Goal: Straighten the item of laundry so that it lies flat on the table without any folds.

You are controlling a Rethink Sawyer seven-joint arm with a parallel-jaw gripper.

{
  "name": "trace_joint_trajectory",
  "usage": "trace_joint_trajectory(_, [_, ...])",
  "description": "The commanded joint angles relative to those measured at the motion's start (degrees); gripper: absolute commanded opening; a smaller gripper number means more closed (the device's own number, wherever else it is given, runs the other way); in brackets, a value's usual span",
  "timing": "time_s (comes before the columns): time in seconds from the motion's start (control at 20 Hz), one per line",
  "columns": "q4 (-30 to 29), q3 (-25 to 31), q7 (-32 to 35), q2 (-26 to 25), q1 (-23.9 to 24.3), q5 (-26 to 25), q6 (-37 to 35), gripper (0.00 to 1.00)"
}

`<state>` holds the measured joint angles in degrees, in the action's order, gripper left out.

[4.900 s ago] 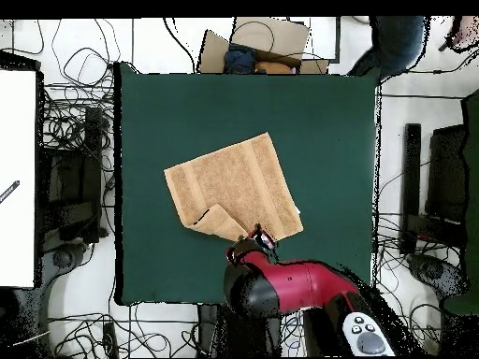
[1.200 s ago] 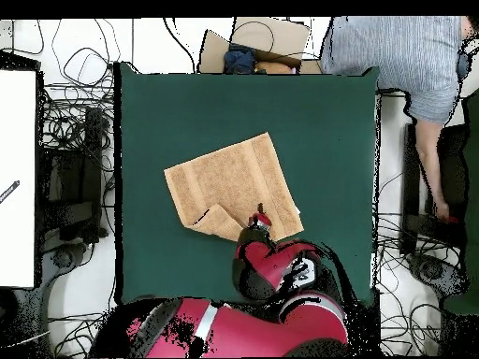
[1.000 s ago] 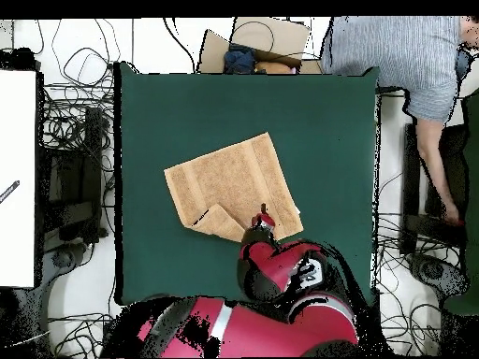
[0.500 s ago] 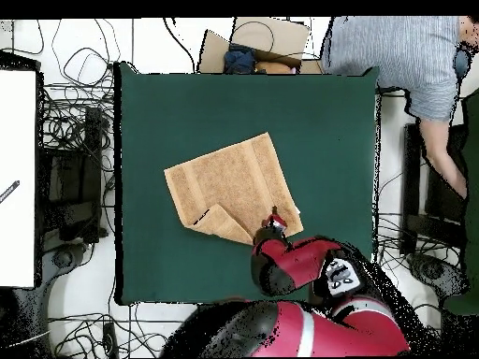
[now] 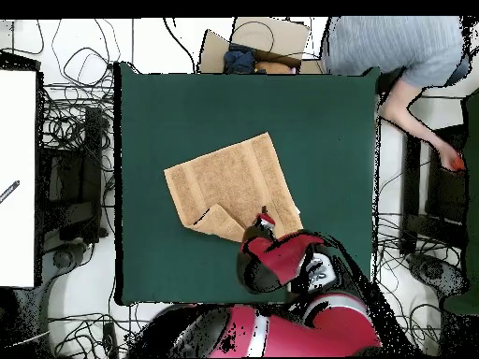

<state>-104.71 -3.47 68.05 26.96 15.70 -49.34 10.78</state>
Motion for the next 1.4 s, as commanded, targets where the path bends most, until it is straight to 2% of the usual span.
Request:
trace_joint_trajectory(0.05, [2.81,-2.97,10.21,0.95,-10.47,5.72,-2.66,1.0])
trace_joint_trajectory(0.3, [3.62,-8.53,11.15,-0.31,-17.22,10.01,-2.24,1.0])
trace_joint_trajectory(0.65, [3.45,-13.4,11.48,-1.93,-23.34,14.88,0.26,1.0])
trace_joint_trajectory(1.25, [2.69,-12.88,10.84,-2.13,-22.54,16.35,1.05,1.0])
trace_joint_trajectory(1.4, [1.73,-13.24,11.14,-1.06,-22.92,16.83,-1.43,1.0])
